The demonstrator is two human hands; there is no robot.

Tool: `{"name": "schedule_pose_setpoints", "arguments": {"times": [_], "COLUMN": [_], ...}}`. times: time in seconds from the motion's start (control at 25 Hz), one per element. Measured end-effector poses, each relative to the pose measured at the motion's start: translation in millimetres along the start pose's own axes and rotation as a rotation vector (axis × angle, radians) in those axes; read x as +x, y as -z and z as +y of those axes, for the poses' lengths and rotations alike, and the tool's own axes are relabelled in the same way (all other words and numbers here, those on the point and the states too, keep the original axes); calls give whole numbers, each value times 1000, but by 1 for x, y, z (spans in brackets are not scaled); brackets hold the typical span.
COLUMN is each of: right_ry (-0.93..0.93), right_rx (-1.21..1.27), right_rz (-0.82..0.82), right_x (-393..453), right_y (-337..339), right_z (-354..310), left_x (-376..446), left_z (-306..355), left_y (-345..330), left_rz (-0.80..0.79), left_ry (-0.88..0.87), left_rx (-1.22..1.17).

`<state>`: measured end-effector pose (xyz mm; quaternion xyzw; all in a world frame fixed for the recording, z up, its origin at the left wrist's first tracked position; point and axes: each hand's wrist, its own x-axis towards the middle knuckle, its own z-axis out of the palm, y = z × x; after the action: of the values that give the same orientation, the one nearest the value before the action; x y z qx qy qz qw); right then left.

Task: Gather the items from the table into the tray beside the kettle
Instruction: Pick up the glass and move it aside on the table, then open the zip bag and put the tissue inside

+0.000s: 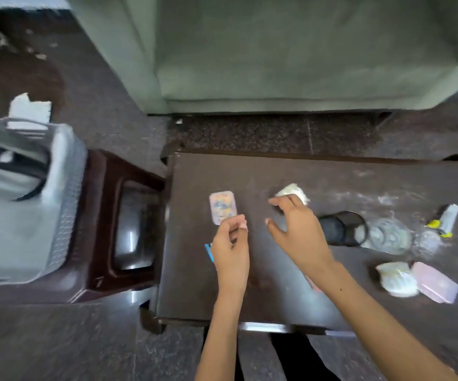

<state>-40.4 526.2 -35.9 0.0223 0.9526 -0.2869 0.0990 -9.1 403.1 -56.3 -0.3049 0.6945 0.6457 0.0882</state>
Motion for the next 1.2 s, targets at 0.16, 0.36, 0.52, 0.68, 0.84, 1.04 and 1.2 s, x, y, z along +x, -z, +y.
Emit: {"name": "schedule_pose_setpoints", "arguments": {"times": [0.16,0.36,0.52,0.68,0.84,1.04,1.2], "right_ry": [117,298,252,63,-17,61,77], "right_rx": [6,42,100,228,371,429,494], "right_rz": [-78,-113,-82,-173,-196,-142,-100], "right_x": [26,65,102,129,133,114,89], "right_y": [-72,-142,-186,-214,-221,-192,-152], "right_z": [-111,-231,-294,-314,-312,-298,-264], "left_x": [49,101,127,135,132,110,82], "left_z": [18,29,31,29,24,18,15], "left_y": [120,234,282,290,288,274,243], "left_rz": [163,326,397,388,364,291,234], "left_ry": [-39,-47,-33,-14,11,-6,-22], "left_rx": [-47,-81,-159,-194,-199,-158,-116]}}
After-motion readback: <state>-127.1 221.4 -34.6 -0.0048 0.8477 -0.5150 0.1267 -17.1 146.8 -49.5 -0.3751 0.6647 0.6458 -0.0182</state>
